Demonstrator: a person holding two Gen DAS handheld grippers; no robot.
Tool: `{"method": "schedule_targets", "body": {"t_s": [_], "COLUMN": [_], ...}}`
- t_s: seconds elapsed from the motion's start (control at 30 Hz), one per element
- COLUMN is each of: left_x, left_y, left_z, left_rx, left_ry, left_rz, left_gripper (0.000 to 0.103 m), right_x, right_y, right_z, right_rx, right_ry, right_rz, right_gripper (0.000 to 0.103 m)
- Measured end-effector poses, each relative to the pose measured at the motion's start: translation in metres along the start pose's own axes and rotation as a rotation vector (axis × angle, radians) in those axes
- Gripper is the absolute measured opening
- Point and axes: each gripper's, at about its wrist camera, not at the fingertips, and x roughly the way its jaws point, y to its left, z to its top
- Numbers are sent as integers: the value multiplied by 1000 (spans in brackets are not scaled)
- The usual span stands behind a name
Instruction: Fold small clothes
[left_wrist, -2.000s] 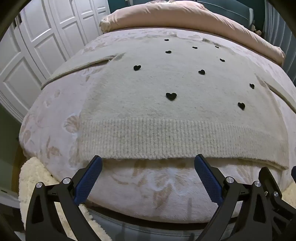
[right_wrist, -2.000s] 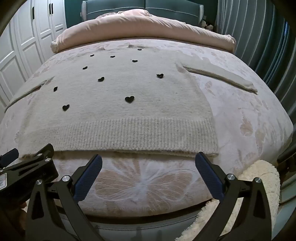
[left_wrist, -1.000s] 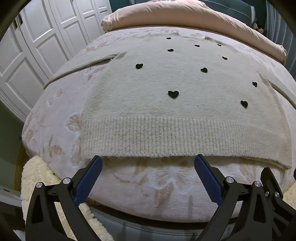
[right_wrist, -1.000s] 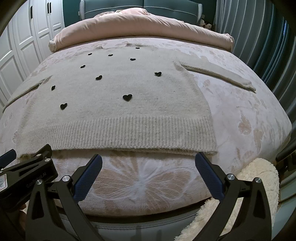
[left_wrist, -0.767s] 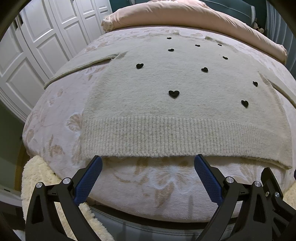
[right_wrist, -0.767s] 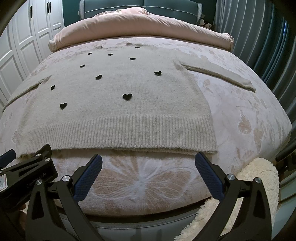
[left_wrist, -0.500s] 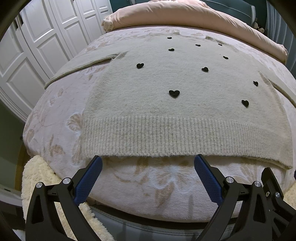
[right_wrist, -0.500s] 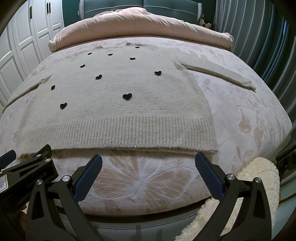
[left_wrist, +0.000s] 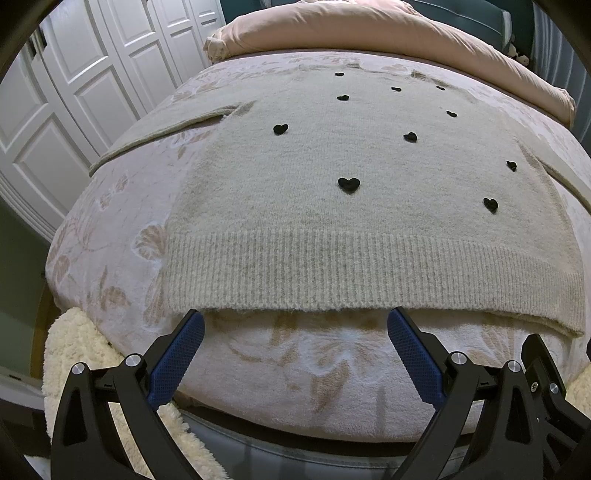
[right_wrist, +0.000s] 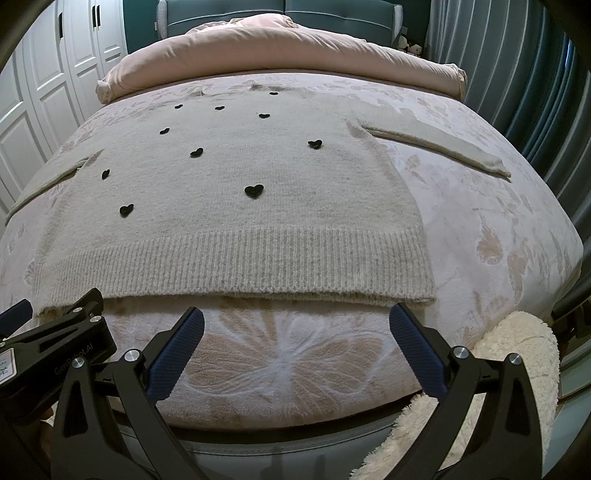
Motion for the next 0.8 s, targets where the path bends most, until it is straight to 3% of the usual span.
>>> {"method": "schedule_targets", "body": {"t_s": [0.8], "left_x": [0], "left_y": [-1], "left_z": [-1], "left_rx": [2], "left_ry": [3], "left_rz": [9], "left_gripper": [97], "right_x": [1], "right_y": [0], "right_z": [-2], "right_rx": [8], "right_ry": [6], "right_rz": [1], "right_gripper": [98]}}
